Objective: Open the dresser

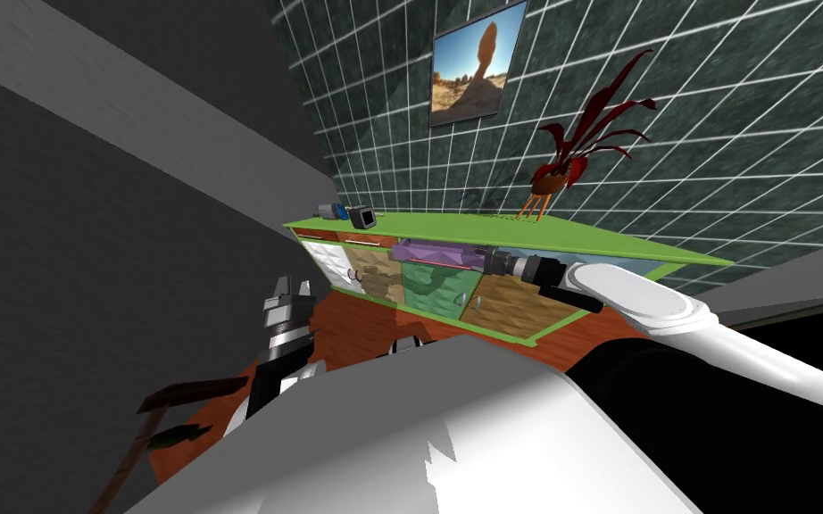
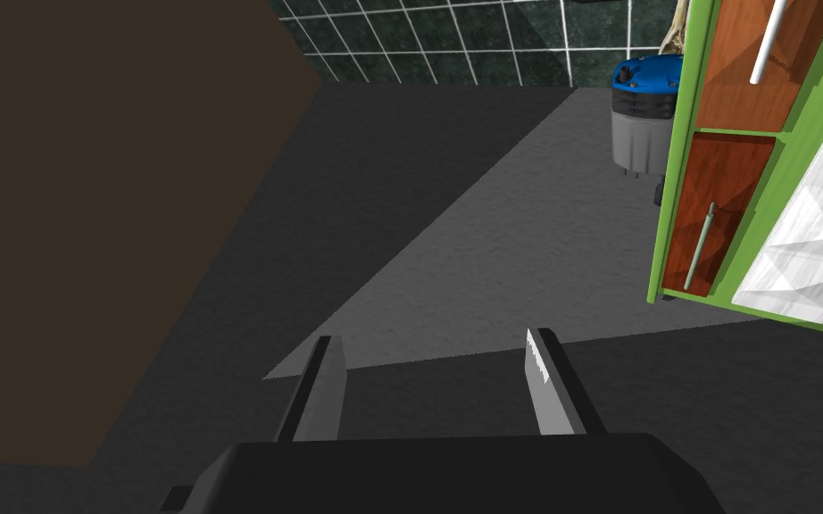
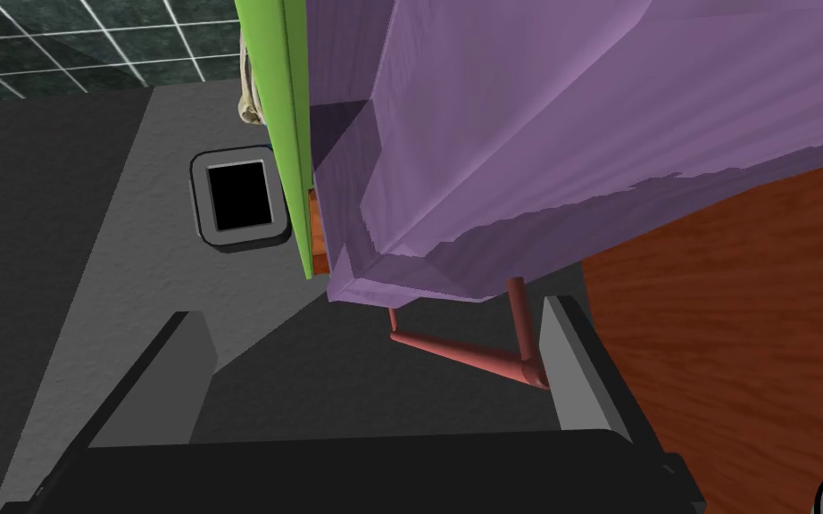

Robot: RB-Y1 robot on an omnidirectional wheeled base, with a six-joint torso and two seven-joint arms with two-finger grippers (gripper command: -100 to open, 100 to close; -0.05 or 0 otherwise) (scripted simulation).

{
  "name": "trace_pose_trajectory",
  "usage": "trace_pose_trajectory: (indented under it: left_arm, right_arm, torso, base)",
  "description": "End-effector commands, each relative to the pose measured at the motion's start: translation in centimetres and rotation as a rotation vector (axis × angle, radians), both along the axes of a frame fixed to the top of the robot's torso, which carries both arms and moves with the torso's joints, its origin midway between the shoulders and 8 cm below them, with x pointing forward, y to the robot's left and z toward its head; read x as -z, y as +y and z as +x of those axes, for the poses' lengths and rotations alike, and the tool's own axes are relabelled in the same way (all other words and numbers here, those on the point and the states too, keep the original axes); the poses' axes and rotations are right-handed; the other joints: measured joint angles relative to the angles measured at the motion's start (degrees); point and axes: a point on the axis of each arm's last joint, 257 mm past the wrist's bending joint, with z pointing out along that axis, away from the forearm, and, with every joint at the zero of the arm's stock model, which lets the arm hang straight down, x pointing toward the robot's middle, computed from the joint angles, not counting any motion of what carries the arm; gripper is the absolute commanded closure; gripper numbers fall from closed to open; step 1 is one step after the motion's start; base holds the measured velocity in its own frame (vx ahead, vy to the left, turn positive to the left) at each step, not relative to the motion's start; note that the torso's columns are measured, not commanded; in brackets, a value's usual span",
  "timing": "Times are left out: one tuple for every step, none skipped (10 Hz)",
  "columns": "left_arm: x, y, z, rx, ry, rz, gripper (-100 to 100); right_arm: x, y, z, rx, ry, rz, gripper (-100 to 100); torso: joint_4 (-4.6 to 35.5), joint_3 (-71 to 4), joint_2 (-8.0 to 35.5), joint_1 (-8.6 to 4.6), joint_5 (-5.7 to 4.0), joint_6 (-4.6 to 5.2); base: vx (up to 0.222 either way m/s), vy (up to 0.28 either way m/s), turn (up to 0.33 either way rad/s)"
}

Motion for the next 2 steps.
trace_pose_trajectory:
  left_arm:
    - [0.00,0.00,0.00,0.000,0.000,0.000,0]
    - [0.00,0.00,0.00,0.000,0.000,0.000,0]
  right_arm:
    - [0.00,0.00,0.00,0.000,0.000,0.000,0]
    - [0.00,0.00,0.00,0.000,0.000,0.000,0]
  torso:
    - [0.0,0.0,0.0,0.01,0.00,0.00]
    - [0.0,0.0,0.0,0.01,0.00,0.00]
  base:
    - [0.000,0.000,0.000]
    - [0.000,0.000,0.000]
